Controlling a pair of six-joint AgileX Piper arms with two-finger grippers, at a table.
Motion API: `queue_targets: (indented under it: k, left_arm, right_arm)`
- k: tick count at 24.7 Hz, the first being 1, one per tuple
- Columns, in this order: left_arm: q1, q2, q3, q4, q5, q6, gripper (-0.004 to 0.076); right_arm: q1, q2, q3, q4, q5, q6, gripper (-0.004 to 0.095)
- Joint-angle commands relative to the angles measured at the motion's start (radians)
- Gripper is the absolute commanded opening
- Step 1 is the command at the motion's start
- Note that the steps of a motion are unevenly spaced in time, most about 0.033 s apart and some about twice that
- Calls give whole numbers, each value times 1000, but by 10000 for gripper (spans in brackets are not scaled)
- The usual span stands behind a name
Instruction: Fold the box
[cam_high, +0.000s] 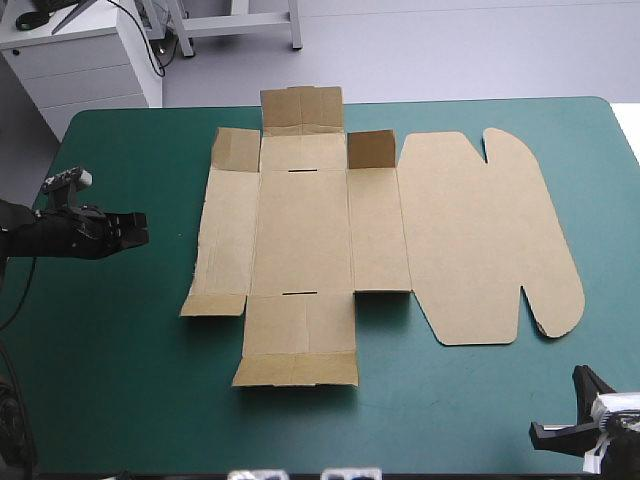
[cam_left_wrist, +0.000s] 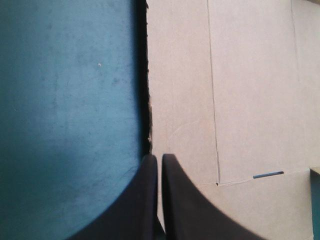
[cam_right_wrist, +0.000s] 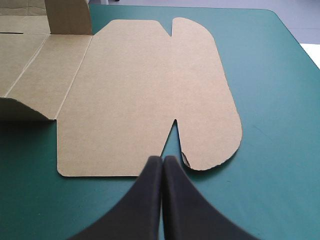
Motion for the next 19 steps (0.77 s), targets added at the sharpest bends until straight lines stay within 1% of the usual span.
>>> queue_targets:
  k: [1, 4, 6, 11, 12, 14, 15, 16, 17, 18, 19]
  left_arm:
    - [16, 20, -35, -88, 14, 22, 15]
    - [14, 95, -35, -96, 39, 22, 15]
    - [14, 116, -35, -104, 39, 22, 15]
    - [12, 140, -35, -111, 4, 49, 20]
    - [5, 143, -35, -107, -4, 61, 29]
    - [-7, 147, -35, -104, -16, 71, 74]
    - [-18, 153, -35, -108, -18, 71, 117]
    - [-41, 165, -35, -104, -28, 71, 223]
    - [-53, 173, -35, -98, -31, 71, 293]
    - [-73, 187, -35, -85, -45, 67, 435]
    - [-77, 189, -35, -84, -52, 62, 482]
  right_arm:
    - [2, 10, -21, -4, -75, -2, -19]
    - [2, 10, -21, -4, -75, -2, -19]
    - [2, 10, -21, -4, -75, -2, -19]
    - [2, 10, -21, -4, -75, -2, -19]
    - [2, 10, -21, -4, -75, -2, -19]
    - [2, 10, -21, -4, -75, -2, -19]
    - [2, 10, -21, -4, -75, -2, -19]
    - [2, 10, -21, -4, -75, -2, -19]
    - [2, 10, -21, -4, -75, -2, -19]
    - [2, 10, -21, -4, -75, -2, -19]
    - [2, 10, -21, -4, -75, -2, -19]
